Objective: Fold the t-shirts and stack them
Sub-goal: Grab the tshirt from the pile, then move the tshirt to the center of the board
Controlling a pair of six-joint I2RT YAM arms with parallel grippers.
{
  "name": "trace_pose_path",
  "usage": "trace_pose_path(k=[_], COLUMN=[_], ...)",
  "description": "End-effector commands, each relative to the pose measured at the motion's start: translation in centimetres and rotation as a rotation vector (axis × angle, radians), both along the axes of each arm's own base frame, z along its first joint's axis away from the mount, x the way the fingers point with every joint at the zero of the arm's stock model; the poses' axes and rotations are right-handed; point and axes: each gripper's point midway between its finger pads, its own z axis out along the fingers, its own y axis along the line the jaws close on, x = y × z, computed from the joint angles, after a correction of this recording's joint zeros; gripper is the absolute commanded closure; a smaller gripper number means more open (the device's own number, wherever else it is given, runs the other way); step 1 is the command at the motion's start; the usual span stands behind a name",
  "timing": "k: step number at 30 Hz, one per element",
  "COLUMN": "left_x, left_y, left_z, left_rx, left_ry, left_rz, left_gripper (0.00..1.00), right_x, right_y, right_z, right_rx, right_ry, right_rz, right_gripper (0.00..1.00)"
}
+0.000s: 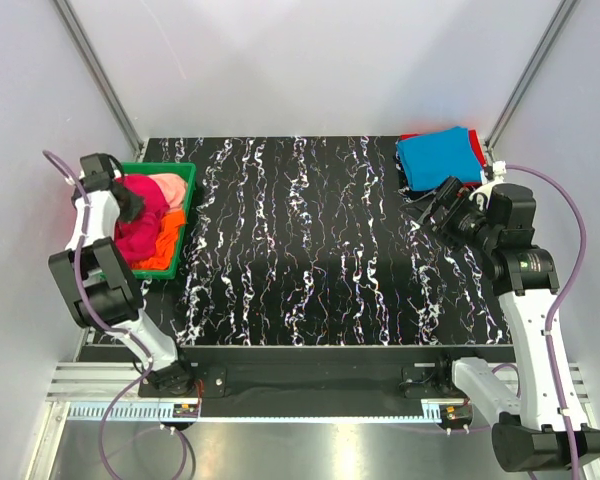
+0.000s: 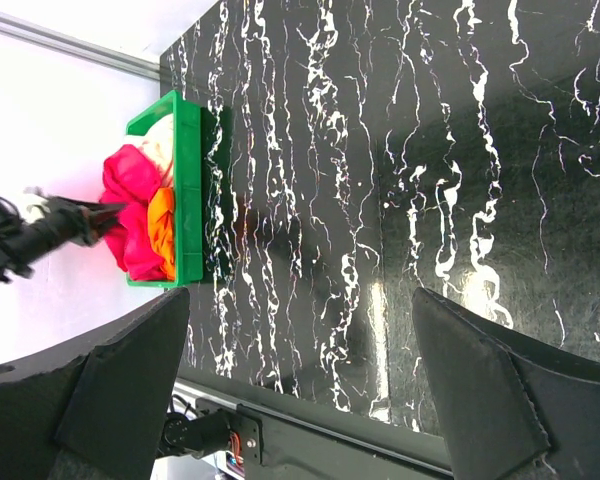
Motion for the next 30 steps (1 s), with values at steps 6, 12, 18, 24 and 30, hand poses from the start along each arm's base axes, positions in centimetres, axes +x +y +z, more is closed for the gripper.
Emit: trace_pose_path(k=[6,12,18,24,30], left_x=[3.2,-1.5,-9.3,-7.4,-9.3], left_y=[-5.5,-16.6,-27.6,-32.1,-31.1], left_z=[25.9,42.6,47.2,30.1,6.6], left_rx=[0.170,-0.002,-0.278,-0.414,-0.356], left_ry=[-0.593,-1.137,-1.466,-1.041,-0.388], left_rz=[-0.244,-0.607,-0.914,-0.970,-0.989], left_gripper=[1.00,1.00,0.96,0.80,0.63], right_x=[0.5,0.8,1.1,1.5,1.0], right_y=[0.4,0.3,-0.1,0.3,-0.8], right_z=[2.8,2.8,3.0,1.9,-4.1], right_rx=[-0.010,-0.015,-0.003,-0.007,-0.042], right_ry=[-0.088,-0.085,-0.070,-0.018,0.123], right_rz=[0.033,0.024,-0.019,0.014,-0.049], right_gripper=[0.00,0.00,0.00,0.00,0.00])
